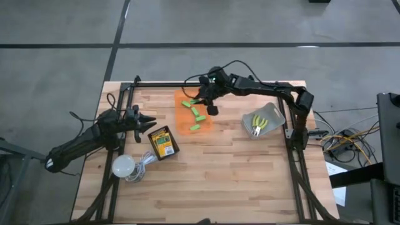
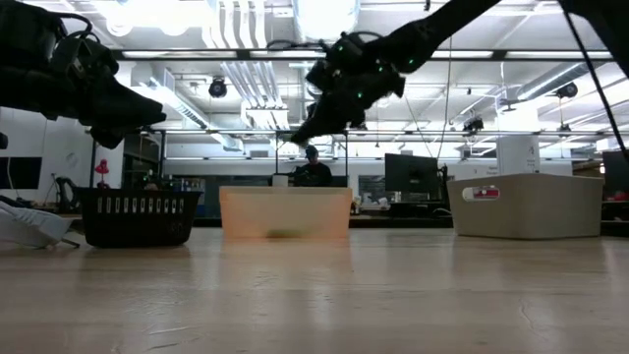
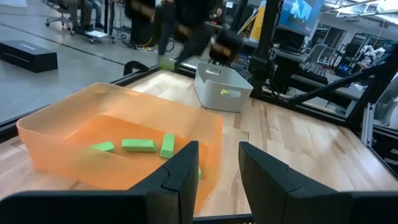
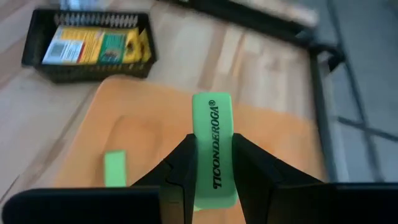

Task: Pick & Place School Supplies
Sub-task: Put the green eraser into the orange bin, then return to Home Position

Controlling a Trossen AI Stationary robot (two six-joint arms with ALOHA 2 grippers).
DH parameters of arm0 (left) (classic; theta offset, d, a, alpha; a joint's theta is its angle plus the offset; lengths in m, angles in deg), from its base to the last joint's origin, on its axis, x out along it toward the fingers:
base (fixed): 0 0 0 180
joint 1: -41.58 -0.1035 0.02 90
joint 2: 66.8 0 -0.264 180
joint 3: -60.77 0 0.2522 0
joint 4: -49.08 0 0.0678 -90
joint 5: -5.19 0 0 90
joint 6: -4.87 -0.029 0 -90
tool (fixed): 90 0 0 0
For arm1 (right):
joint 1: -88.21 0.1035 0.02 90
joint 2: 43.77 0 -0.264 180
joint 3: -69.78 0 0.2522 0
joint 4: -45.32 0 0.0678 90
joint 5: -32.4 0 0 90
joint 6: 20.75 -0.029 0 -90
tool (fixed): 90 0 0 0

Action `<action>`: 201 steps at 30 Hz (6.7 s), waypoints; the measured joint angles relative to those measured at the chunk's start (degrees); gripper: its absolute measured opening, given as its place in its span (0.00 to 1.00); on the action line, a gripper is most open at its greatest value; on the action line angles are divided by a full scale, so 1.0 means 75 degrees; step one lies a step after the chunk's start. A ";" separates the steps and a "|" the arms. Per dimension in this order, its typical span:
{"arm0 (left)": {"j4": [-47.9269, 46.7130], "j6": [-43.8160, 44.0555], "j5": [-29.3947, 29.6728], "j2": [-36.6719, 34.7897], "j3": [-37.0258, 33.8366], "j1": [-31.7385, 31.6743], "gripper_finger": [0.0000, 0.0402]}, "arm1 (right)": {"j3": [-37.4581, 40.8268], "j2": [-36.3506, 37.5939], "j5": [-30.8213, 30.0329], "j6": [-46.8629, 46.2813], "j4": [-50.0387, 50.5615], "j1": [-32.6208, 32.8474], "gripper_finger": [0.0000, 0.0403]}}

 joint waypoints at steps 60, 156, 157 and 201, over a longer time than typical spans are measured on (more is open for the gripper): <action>0.0020 0.0000 0.0000 0.0032 -0.0006 0.0000 0.30 | -0.0527 -0.0143 0.0055 -0.0795 0.0537 0.0092 0.38; 0.0030 0.0000 0.0003 0.0057 -0.0006 -0.0001 0.30 | 1.0651 1.4505 -0.2380 -0.6305 -0.0764 -0.0233 0.49; 0.0035 0.0000 0.0002 0.0054 -0.0004 -0.0003 0.30 | 1.0649 1.4480 -0.2339 -0.6327 -0.0744 -0.0233 0.49; -0.1327 -0.0090 -0.0923 0.0085 0.0266 0.0003 0.30 | 1.0643 1.4453 -0.2323 -0.6709 -0.0758 -0.0222 0.49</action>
